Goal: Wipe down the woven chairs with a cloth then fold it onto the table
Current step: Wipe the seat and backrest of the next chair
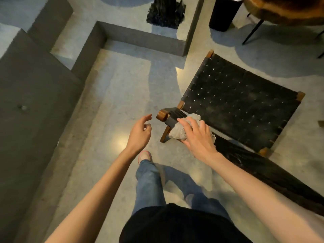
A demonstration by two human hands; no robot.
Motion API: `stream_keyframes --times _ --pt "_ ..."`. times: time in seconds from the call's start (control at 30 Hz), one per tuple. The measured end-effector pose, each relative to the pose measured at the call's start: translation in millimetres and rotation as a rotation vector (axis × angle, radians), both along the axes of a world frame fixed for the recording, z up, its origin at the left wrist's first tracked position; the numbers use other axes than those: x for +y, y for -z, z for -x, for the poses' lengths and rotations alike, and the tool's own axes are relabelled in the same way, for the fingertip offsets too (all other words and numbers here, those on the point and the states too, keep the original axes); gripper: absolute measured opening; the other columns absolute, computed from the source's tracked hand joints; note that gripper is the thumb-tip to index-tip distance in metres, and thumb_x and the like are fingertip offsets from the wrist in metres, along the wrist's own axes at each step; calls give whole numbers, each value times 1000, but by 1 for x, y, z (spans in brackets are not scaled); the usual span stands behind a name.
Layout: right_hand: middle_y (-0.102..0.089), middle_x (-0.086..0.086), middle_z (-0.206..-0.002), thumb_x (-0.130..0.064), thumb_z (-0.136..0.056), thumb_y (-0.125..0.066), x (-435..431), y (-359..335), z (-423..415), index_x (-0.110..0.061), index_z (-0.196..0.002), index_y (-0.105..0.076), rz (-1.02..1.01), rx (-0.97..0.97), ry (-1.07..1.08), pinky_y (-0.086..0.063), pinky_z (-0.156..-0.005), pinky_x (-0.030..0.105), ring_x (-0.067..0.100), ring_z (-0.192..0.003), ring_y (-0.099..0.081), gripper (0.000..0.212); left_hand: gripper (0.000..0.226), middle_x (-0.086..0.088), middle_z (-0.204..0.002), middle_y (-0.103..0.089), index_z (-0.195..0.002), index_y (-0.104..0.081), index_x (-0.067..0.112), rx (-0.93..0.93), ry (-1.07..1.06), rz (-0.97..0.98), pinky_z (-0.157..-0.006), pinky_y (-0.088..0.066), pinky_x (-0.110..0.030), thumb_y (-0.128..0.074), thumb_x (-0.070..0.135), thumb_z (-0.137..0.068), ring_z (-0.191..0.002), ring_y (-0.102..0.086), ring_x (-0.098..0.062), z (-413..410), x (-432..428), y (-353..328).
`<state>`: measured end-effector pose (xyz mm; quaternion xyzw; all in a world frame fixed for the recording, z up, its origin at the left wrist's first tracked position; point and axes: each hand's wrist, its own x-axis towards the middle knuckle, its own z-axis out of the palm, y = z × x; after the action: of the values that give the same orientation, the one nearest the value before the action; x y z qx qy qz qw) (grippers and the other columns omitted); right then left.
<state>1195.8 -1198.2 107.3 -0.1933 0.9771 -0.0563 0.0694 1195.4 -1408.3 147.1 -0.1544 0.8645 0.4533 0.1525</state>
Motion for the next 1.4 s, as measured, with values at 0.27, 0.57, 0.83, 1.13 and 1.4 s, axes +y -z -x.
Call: stream_keyframes --times 0.27,0.57,0.83,1.13,1.4 --pt "-31 2 -145 -32 -88 -64 -55 -28 33 -27 -148 -22 150 -210 174 -39 -97 42 26 -116 -36 73 43 -2 -140 -49 -141 -41 15 -124 252 -61 -101 -33 -24 -36 6 -99 -129 -45 -18 62 -45 -5" --pt "-23 -1 -152 -30 -82 -67 -95 -23 48 -35 -139 -39 113 -191 132 -25 -107 46 32 -130 -24 63 42 -2 -132 -56 -135 -48 17 -102 320 -72 -90 -37 -19 -38 3 -97 -116 -54 -14 79 -85 2" --pt "-52 13 -128 7 -80 -59 -79 -20 81 -11 -115 -58 9 -168 -472 -46 -89 46 37 -116 -44 40 42 0 -130 -56 -132 -50 18 -78 325 -62 -87 -40 -19 -39 1 -96 -108 -55 -10 66 -104 5" --pt "-46 10 -137 8 -90 -45 -87 -20 51 -13 -129 -52 129 -129 -55 -50 -84 41 29 -114 -47 45 39 1 -134 -54 -133 -49 21 -66 371 -34 -89 -38 -22 -40 7 -98 -114 -54 -14 54 -93 0" --pt "-39 1 -145 -7 -84 -66 -73 -24 36 -28 -140 -43 259 -183 174 -47 -96 45 27 -128 -42 64 38 -1 -139 -49 -135 -46 17 16 437 -2 -96 -36 -22 -40 8 -99 -120 -50 -16 43 -58 -23"
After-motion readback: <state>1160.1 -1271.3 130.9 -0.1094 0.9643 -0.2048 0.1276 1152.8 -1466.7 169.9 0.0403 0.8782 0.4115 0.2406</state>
